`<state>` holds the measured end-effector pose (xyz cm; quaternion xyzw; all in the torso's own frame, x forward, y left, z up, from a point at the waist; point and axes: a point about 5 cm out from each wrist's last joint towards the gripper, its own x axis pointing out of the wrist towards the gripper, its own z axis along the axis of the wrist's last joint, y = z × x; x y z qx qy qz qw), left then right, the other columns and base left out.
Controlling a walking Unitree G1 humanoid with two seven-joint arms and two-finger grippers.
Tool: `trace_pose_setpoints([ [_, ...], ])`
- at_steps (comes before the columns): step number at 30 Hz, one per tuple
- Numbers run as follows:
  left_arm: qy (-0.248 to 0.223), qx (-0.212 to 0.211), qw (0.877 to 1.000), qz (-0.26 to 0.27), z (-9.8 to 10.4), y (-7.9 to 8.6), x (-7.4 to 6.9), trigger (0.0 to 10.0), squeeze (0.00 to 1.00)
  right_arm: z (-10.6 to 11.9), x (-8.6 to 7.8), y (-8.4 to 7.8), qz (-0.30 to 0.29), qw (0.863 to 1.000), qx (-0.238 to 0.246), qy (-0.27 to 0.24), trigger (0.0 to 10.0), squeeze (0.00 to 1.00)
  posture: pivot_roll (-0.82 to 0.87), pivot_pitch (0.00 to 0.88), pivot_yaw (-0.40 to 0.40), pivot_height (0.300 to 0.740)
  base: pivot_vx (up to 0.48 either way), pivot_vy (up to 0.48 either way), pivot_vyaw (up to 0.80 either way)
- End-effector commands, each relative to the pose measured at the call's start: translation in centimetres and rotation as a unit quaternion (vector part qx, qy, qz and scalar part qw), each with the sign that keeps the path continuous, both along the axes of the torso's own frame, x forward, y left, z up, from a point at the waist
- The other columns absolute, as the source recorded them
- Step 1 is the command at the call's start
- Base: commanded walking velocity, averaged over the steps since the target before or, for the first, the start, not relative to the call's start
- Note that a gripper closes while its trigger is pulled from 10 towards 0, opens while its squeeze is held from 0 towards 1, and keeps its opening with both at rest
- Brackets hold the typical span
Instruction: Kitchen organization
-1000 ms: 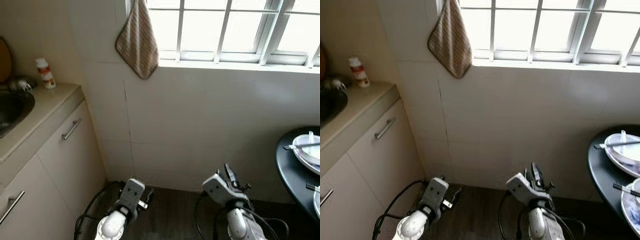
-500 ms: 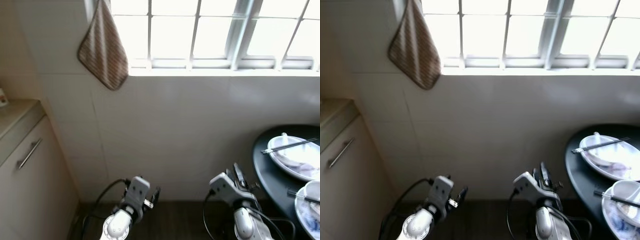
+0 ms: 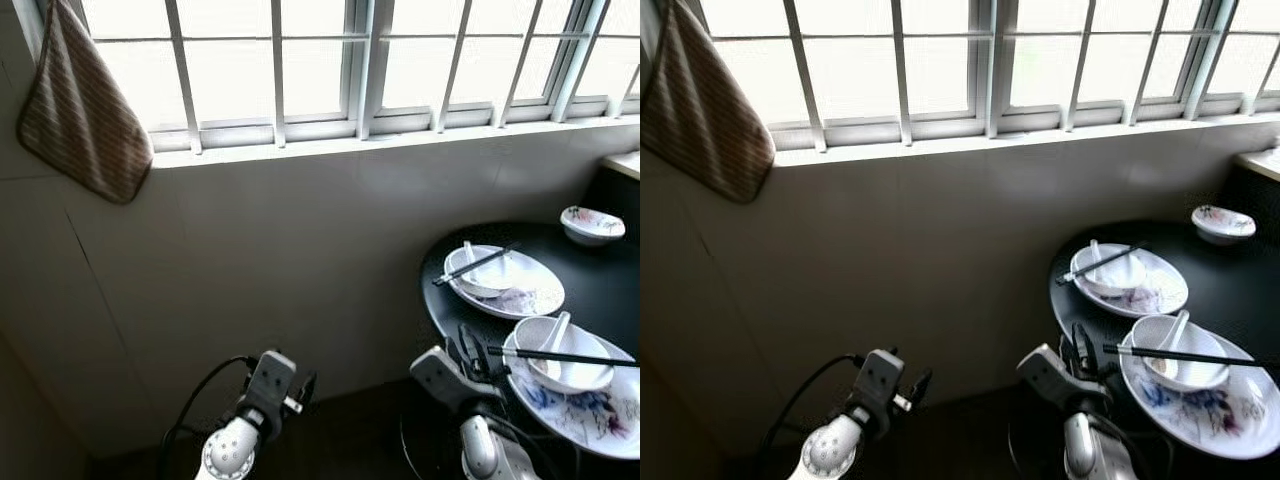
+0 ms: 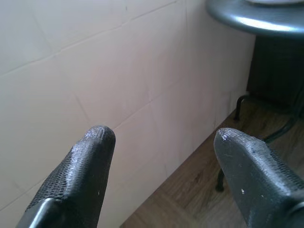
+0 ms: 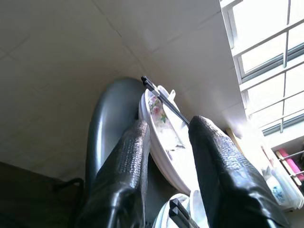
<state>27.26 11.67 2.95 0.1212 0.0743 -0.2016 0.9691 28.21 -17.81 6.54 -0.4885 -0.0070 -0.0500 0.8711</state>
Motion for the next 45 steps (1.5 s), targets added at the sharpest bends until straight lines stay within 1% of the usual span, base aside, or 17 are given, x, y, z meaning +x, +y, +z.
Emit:
trace_pose_setpoints([
  [1,0.002,0.002,1.0,0.001,-0.1,0.1,0.0,10.0,0.0,0.3,0.2,0.5,0.015,1.0,-0.007,-0.005,10.0,0.0,-0.04,0.0,-0.012,0.74,0.0,0.0,-0.8],
  [7,0.004,0.002,1.0,0.001,-0.1,0.0,0.0,10.0,0.0,0.2,0.3,0.8,0.021,1.0,-0.016,-0.004,10.0,0.0,-0.04,0.0,-0.012,0.74,0.0,0.0,-0.8],
  [13,0.003,0.002,1.0,0.0,-0.1,0.0,0.1,10.0,0.0,0.1,0.4,0.7,0.033,0.999,-0.006,0.005,10.0,0.0,-0.04,0.0,-0.013,0.74,0.0,0.0,0.0],
  [18,0.004,0.0,1.0,0.0,-0.1,0.0,0.1,10.0,0.0,-0.1,0.5,0.7,0.047,0.998,-0.035,0.017,10.0,0.0,-0.04,0.0,-0.01,0.74,0.0,0.0,0.0],
  [21,0.004,0.0,1.0,0.0,-0.1,-0.1,0.1,10.0,0.0,-0.3,0.6,0.3,0.038,0.998,-0.027,0.03,10.0,0.0,-0.04,0.0,-0.012,0.74,0.0,0.0,0.0],
  [24,0.004,-0.001,1.0,0.0,-0.1,-0.1,0.1,10.0,0.0,-0.6,0.8,-0.5,0.012,0.999,-0.014,0.048,10.0,0.0,-0.03,0.0,-0.014,0.74,0.0,0.0,0.0],
  [25,0.004,-0.001,1.0,0.0,-0.1,-0.1,0.1,10.0,0.0,-0.6,0.8,-0.5,0.012,0.999,-0.014,0.048,10.0,0.0,-0.03,0.0,-0.014,0.74,0.0,0.0,0.0],
  [29,0.004,-0.001,1.0,0.001,-0.1,0.0,0.1,10.0,0.0,-0.5,1.2,-1.4,-0.015,0.998,-0.003,0.057,10.0,0.0,-0.03,0.0,-0.013,0.74,0.0,0.0,0.0],
  [32,0.005,-0.001,1.0,0.001,-0.1,0.0,0.1,10.0,0.0,-0.5,1.2,-1.5,-0.018,0.998,-0.005,0.057,10.0,0.0,-0.03,0.0,-0.013,0.74,0.0,0.0,-0.43],
  [36,0.005,-0.001,1.0,0.001,-0.1,0.0,0.1,10.0,0.0,-0.5,1.3,-1.3,-0.012,0.998,0.004,0.058,10.0,0.0,-0.03,0.0,-0.012,0.74,0.0,0.0,0.0],
  [37,0.005,-0.001,1.0,0.001,-0.1,0.0,0.1,10.0,0.0,-0.5,1.2,-1.0,-0.003,0.998,0.013,0.056,10.0,0.0,-0.03,0.0,-0.012,0.74,0.0,0.0,0.0],
  [39,0.005,-0.001,1.0,0.001,-0.1,0.0,0.2,10.0,0.0,-0.2,1.2,0.1,0.037,0.998,-0.003,0.042,10.0,0.0,-0.03,0.0,-0.012,0.74,0.0,0.0,0.0],
  [40,0.005,-0.001,1.0,0.001,-0.1,0.0,0.2,10.0,0.0,-0.2,1.2,0.1,0.037,0.998,-0.003,0.042,10.0,0.0,-0.03,0.0,-0.012,0.74,0.0,0.0,0.0],
  [44,0.005,-0.001,1.0,0.001,-0.1,0.0,0.2,10.0,0.0,0.0,1.0,0.7,0.057,0.997,0.021,0.041,10.0,0.0,-0.03,0.0,-0.013,0.74,0.0,0.0,0.0],
  [45,0.005,-0.001,1.0,0.001,-0.1,0.0,0.2,10.0,0.0,0.2,1.0,0.7,0.061,0.997,0.031,0.033,10.0,1.0,-0.03,0.0,-0.013,0.74,0.0,0.0,0.0],
])
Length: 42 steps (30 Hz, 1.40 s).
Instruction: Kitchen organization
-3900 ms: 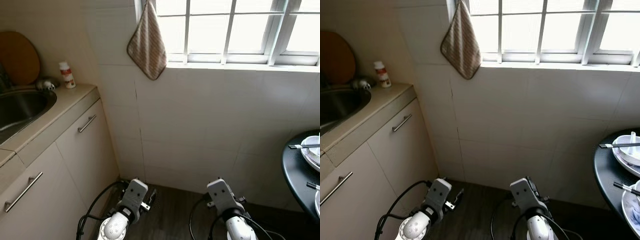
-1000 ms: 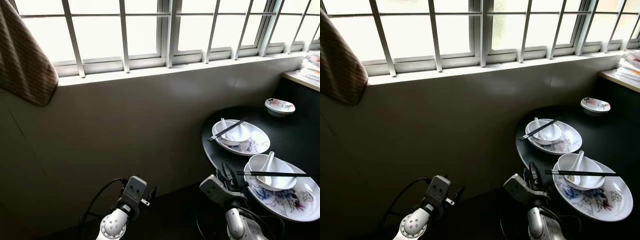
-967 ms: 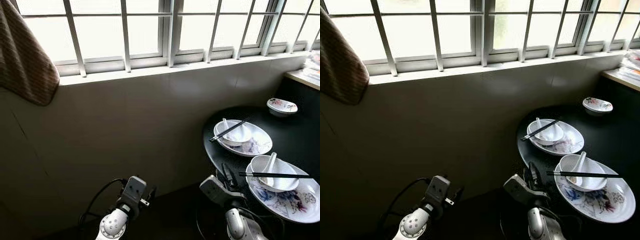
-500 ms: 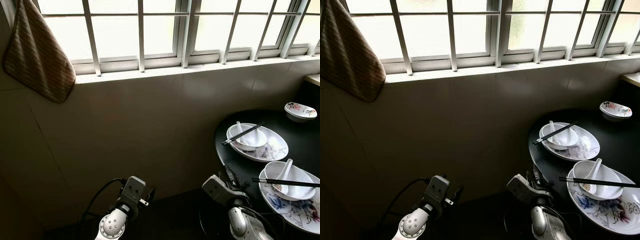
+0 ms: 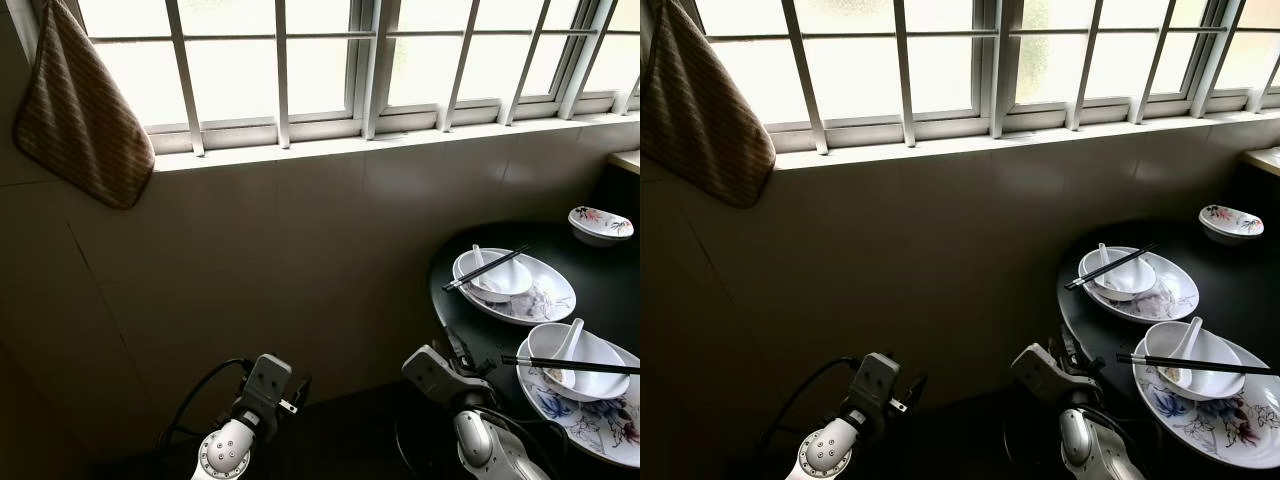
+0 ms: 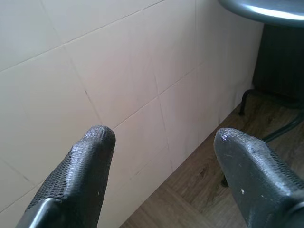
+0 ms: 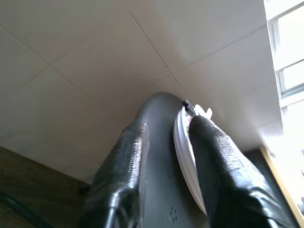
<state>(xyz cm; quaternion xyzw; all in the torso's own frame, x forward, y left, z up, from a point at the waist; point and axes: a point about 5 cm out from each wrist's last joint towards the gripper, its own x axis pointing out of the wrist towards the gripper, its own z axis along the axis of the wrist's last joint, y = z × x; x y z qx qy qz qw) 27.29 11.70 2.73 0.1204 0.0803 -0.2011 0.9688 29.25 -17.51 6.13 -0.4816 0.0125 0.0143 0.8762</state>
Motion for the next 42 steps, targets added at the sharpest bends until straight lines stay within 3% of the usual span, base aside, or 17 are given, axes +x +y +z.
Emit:
trace_pose_setpoints([
  [1,0.0,-0.001,1.0,0.0,0.1,0.0,0.2,10.0,0.0,0.7,0.0,0.4,0.013,1.0,0.023,-0.014,10.0,1.0,-0.03,0.0,-0.013,0.74,0.0,0.0,0.0],
  [4,0.0,-0.002,1.0,0.001,0.1,0.0,0.2,10.0,0.0,0.9,0.0,0.4,0.017,0.999,0.03,-0.019,10.0,1.0,-0.03,0.0,-0.015,0.74,0.0,0.0,0.0],
  [14,0.002,-0.002,1.0,0.001,0.1,0.0,0.3,10.0,0.0,0.0,0.1,-1.0,-0.014,1.0,-0.016,0.009,10.0,1.0,-0.03,0.0,-0.015,0.74,0.0,0.0,0.0],
  [18,0.002,-0.003,1.0,0.001,0.1,0.0,0.3,10.0,0.0,-0.3,0.3,-2.8,-0.079,0.995,-0.061,0.019,10.0,1.0,-0.03,0.0,-0.016,0.74,0.0,0.0,0.0],
  [23,0.002,-0.003,1.0,0.001,0.1,-0.1,0.3,10.0,0.0,-0.3,0.4,-4.1,-0.112,0.99,-0.088,0.021,10.0,1.0,-0.03,0.0,-0.014,0.74,0.0,0.0,0.0],
  [24,0.002,-0.003,1.0,0.001,0.1,-0.1,0.3,10.0,0.0,-0.3,0.4,-4.2,-0.118,0.988,-0.094,0.021,10.0,0.71,-0.03,0.0,-0.014,0.74,0.0,0.0,0.0],
  [25,0.002,-0.003,1.0,0.001,0.1,-0.1,0.3,10.0,0.0,-0.3,0.4,-4.2,-0.118,0.988,-0.094,0.021,10.0,0.71,-0.03,0.0,-0.014,0.74,0.0,0.0,0.0],
  [26,0.002,-0.003,1.0,0.0,0.1,-0.1,0.3,10.0,0.0,-0.2,0.4,-4.5,-0.126,0.987,-0.101,0.02,10.0,0.31,-0.04,0.0,-0.015,0.74,0.0,0.0,0.0],
  [27,0.003,-0.003,1.0,0.0,0.1,-0.1,0.3,10.0,0.0,-0.2,0.4,-4.7,-0.131,0.985,-0.106,0.019,10.0,0.31,-0.04,0.0,-0.014,0.74,0.0,0.0,0.0],
  [28,0.003,-0.004,1.0,0.0,0.1,-0.1,0.3,10.0,0.0,-0.1,0.3,-4.9,-0.138,0.985,-0.106,0.016,10.0,0.0,-0.04,0.0,-0.014,0.74,0.0,0.0,0.0],
  [42,0.003,-0.004,1.0,0.001,0.1,-0.1,0.3,10.0,0.0,-0.4,-0.1,-7.0,-0.189,0.977,-0.095,0.031,10.0,0.0,-0.03,0.0,-0.019,0.74,0.0,0.0,0.0],
])
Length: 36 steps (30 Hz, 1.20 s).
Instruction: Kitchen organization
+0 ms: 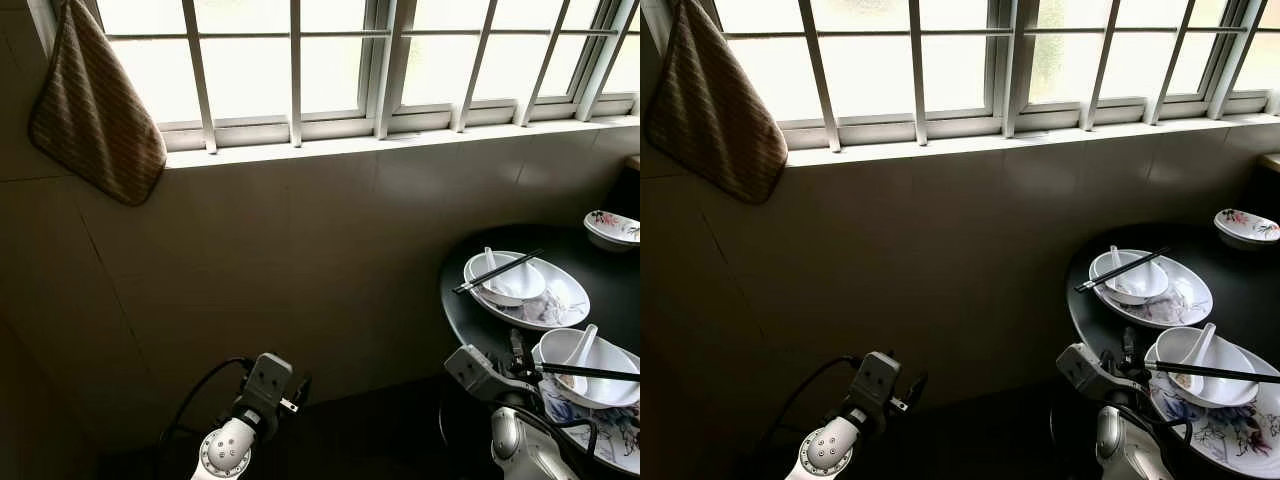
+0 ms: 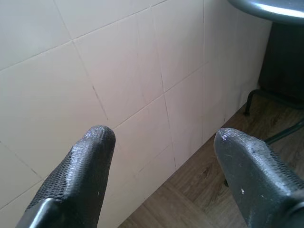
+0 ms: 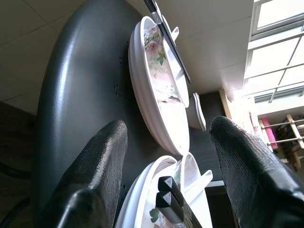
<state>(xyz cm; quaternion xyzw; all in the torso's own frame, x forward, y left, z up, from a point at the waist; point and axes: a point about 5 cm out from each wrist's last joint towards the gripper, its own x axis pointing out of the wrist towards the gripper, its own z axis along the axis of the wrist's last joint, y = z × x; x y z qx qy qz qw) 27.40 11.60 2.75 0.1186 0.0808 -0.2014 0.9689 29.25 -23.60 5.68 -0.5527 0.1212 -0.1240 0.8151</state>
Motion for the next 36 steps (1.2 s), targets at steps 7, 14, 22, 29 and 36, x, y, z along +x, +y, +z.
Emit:
trace_pose_setpoints([
  [7,0.003,-0.003,1.0,0.002,0.0,-0.1,0.2,10.0,0.0,0.4,-0.1,-2.1,-0.039,0.999,-0.011,0.001,10.0,0.0,-0.04,0.0,-0.022,0.74,0.0,0.0,0.0],
  [14,0.004,-0.004,1.0,0.002,0.0,-0.2,0.2,10.0,0.0,0.4,-0.3,-2.5,-0.046,0.998,-0.031,-0.002,10.0,0.0,-0.04,0.0,-0.023,0.74,0.0,0.0,0.0],
  [22,0.005,-0.007,1.0,0.003,-0.1,-0.3,0.3,10.0,0.0,0.4,-0.4,-2.4,-0.047,0.998,-0.049,-0.003,4.7,0.0,-0.04,0.0,-0.026,0.74,0.0,0.0,0.0],
  [29,0.005,-0.009,1.0,0.005,0.0,-0.2,0.4,10.0,0.0,0.9,-0.4,-2.5,-0.052,0.996,-0.065,-0.02,0.0,0.0,-0.04,0.0,-0.031,0.74,0.0,0.0,0.0],
  [36,0.006,-0.01,1.0,0.006,0.0,-0.2,0.5,10.0,0.0,1.0,-0.3,-2.3,-0.049,0.996,-0.077,-0.022,0.0,0.0,-0.03,0.0,-0.03,0.74,0.0,0.0,0.0],
])
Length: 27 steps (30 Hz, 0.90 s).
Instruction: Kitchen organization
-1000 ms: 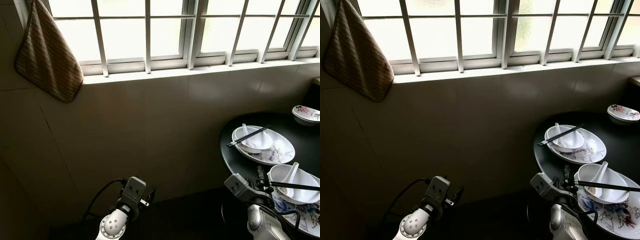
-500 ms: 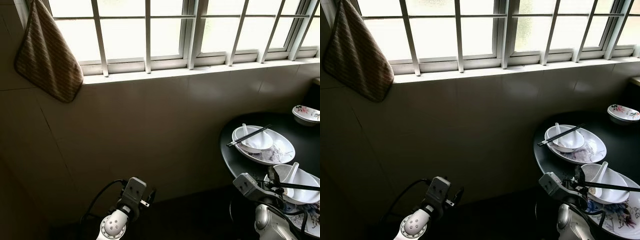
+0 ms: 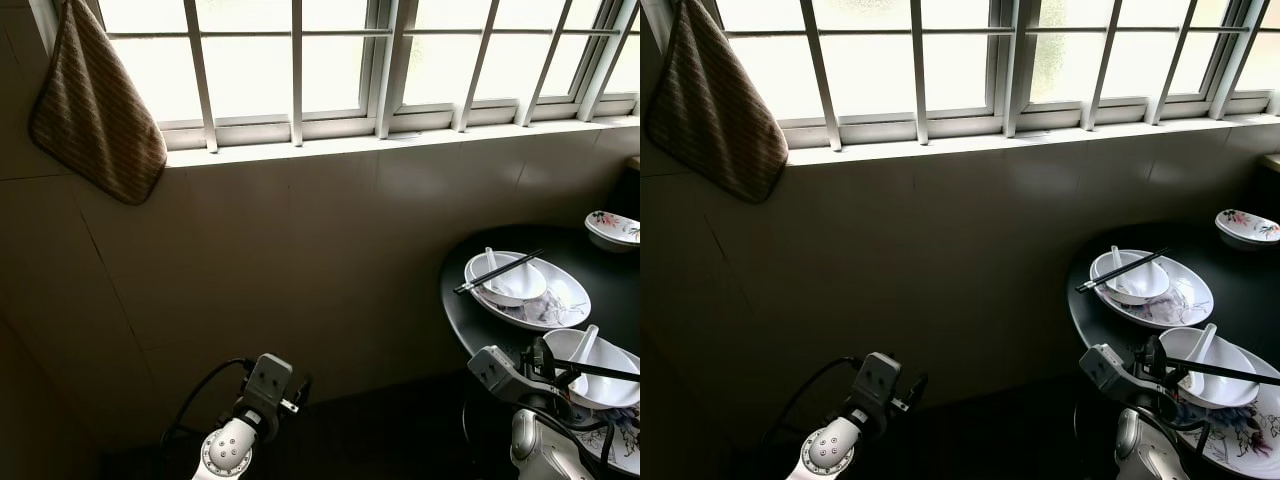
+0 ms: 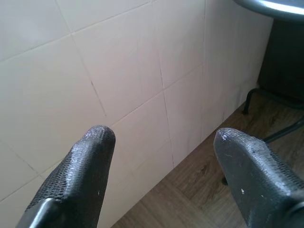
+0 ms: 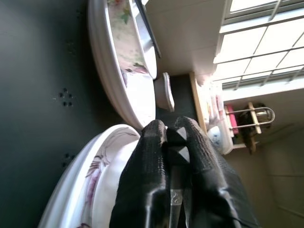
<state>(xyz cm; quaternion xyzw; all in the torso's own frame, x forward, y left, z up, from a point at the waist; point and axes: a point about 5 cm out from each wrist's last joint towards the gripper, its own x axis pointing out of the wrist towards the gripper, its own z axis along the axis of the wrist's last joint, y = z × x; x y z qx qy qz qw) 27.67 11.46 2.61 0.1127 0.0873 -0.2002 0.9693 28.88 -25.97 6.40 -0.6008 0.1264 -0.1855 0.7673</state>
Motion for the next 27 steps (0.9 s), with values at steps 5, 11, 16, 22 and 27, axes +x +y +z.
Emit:
trace_pose_setpoints([
  [5,0.0,-0.006,1.0,0.004,0.1,0.1,0.3,10.0,0.0,0.6,0.3,0.2,0.018,0.999,-0.035,-0.01,0.0,0.0,-0.04,0.0,-0.028,0.74,0.0,0.0,0.0],
  [11,0.001,-0.006,1.0,0.004,0.1,0.1,0.3,10.0,0.0,2.0,0.6,0.7,0.049,0.993,-0.099,-0.035,0.0,0.0,-0.04,0.0,-0.027,0.74,0.0,0.0,0.0],
  [16,0.003,-0.007,1.0,0.004,0.1,0.2,0.3,10.0,0.0,3.9,1.3,1.9,0.093,0.981,-0.156,-0.07,0.0,0.0,-0.04,0.0,-0.026,0.74,0.0,0.0,0.0],
  [22,0.005,-0.01,1.0,0.005,0.0,0.2,0.4,10.0,0.0,7.4,2.0,4.4,0.162,0.967,-0.099,-0.17,0.0,0.0,-0.04,0.0,-0.024,0.74,0.0,0.0,0.0],
  [27,0.007,-0.013,1.0,0.005,0.0,0.2,0.4,10.0,0.0,9.1,2.0,8.4,0.257,0.942,-0.014,-0.215,10.0,0.0,-0.03,0.0,-0.022,0.74,0.0,0.0,0.0],
])
